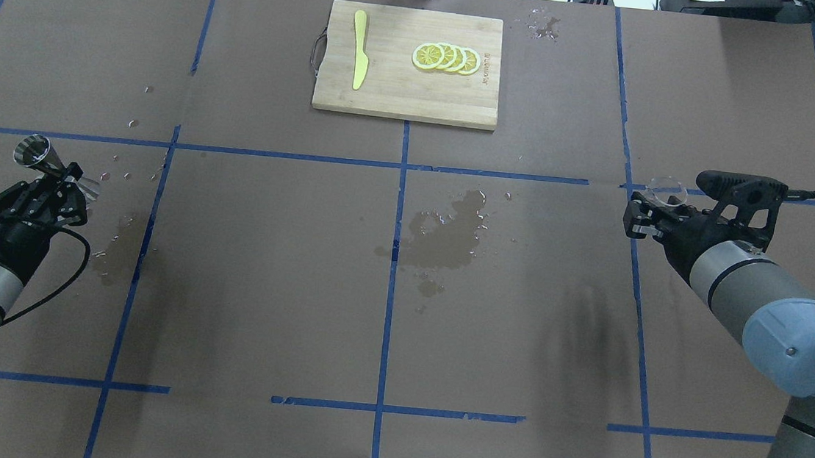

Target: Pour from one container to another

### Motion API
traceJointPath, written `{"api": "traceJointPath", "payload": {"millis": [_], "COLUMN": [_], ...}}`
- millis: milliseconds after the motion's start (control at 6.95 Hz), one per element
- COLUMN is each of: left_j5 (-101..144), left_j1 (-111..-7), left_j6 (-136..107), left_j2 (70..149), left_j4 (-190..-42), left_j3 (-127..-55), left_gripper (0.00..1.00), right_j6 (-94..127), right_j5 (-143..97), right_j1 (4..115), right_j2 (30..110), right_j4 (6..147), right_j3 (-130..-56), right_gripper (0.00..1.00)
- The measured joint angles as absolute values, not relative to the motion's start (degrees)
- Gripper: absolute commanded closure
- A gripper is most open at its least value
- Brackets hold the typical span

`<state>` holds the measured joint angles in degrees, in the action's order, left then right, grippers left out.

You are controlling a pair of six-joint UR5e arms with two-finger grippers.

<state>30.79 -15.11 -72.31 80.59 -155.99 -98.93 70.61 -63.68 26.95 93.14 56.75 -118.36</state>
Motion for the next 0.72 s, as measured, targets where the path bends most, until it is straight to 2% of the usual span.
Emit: {"api": "traceJointPath", "payload": {"millis": [719], "left_j5": [24.7], "left_j1": [-9.5], "left_j6": [-72.1], "left_j2": [88.4], "left_j4": [-155.7], "left_j3": [-89.7], "left_gripper": [1.00], "right_j6": [74.4], "right_j5": [-63.4], "right_j1": [25.4], "right_j2": [93.5], "right_j4": [56.1], "right_j3": [-118.4], "right_gripper": [1.00]}}
